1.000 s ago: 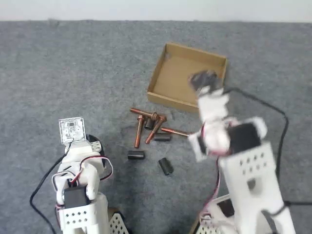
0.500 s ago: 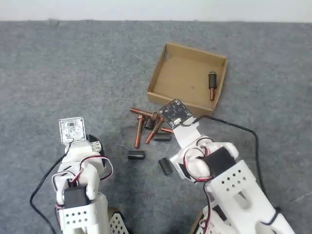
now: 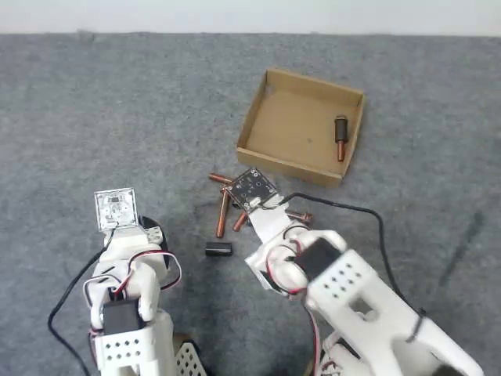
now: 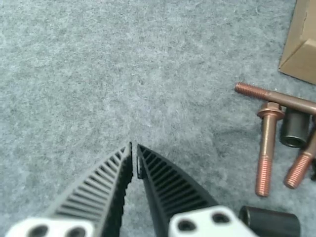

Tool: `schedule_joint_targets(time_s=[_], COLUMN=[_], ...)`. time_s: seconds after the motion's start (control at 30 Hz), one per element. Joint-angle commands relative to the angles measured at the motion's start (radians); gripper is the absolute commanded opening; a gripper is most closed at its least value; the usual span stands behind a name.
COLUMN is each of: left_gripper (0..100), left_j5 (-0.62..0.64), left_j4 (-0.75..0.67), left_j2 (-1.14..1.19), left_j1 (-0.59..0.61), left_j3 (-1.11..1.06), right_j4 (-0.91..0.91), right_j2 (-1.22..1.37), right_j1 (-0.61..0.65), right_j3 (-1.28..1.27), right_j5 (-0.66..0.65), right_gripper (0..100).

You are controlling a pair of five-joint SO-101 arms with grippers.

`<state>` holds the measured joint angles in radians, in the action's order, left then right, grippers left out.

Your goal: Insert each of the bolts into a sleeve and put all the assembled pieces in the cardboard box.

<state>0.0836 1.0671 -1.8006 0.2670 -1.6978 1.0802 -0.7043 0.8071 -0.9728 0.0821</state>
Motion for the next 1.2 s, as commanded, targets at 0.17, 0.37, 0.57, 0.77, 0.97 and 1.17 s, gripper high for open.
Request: schedule_joint_targets(time_s=[0.17, 0.37, 0.57, 0.77, 0.97, 1.17], left_gripper=[1, 1, 1, 1, 1, 1], left_j5=[-0.009, -0.009, -0.009, -0.009, -0.009, -0.009], left_j4=[-0.037, -0.037, -0.037, -0.037, -0.037, -0.037], left_j2=[-0.015, -0.015, -0.015, -0.015, -0.015, -0.015], left_j1=[0.002, 0.002, 0.002, 0.002, 0.002, 0.002], left_j3=[0.013, 0.013, 0.013, 0.013, 0.013, 0.013], right_j4=[-0.028, -0.104, -0.160, -0.185, -0.186, -0.186], right_j2=[0.200, 0.262, 0.354, 0.475, 0.521, 0.516], right_j1=[0.016, 0.016, 0.016, 0.016, 0.016, 0.015], right_j3=[0.110, 0.109, 0.106, 0.106, 0.110, 0.110], right_j5=[0.087, 0.089, 0.089, 0.084, 0.083, 0.083], right_gripper=[17.9, 15.9, 15.8, 15.8, 15.8, 4.7])
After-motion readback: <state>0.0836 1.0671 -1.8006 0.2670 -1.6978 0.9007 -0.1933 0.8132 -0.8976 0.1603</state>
